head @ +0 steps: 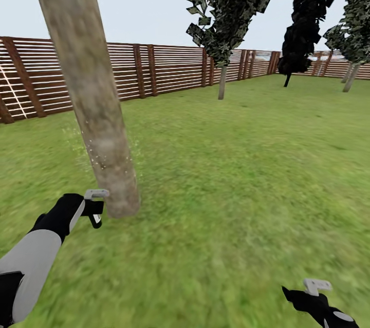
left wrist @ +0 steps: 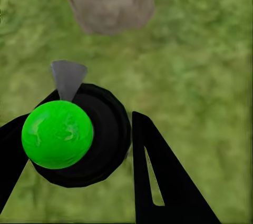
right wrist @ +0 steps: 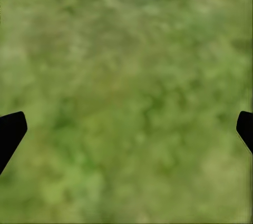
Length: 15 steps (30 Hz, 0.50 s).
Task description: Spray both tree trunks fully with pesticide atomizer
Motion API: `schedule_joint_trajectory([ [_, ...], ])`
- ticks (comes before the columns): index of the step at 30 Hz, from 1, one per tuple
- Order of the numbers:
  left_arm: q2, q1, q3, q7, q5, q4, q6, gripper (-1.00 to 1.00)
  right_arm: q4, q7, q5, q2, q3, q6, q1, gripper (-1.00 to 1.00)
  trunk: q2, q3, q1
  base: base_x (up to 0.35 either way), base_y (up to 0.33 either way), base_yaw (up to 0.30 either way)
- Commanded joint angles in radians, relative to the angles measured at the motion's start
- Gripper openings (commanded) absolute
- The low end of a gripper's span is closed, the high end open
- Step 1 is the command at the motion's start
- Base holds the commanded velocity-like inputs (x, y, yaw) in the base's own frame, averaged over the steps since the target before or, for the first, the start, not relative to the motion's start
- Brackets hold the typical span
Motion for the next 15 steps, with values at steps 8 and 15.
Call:
schedule_joint_trajectory([
  [8,-0.001,-0.001,0.006,-0.008,-0.012,-0.002,0.004,-1.00,0.000,0.007,0.010,0.000,-0.008,-0.004,-0.001,1.00,0.000,-0.001,0.000,0.001,-0.272,0.268],
  [15,-0.001,-0.001,0.006,-0.008,-0.011,-0.001,0.004,-1.00,0.000,0.007,0.010,0.000,-0.008,-0.004,-0.001,1.00,0.000,-0.001,0.000,0.000,-0.272,0.038],
])
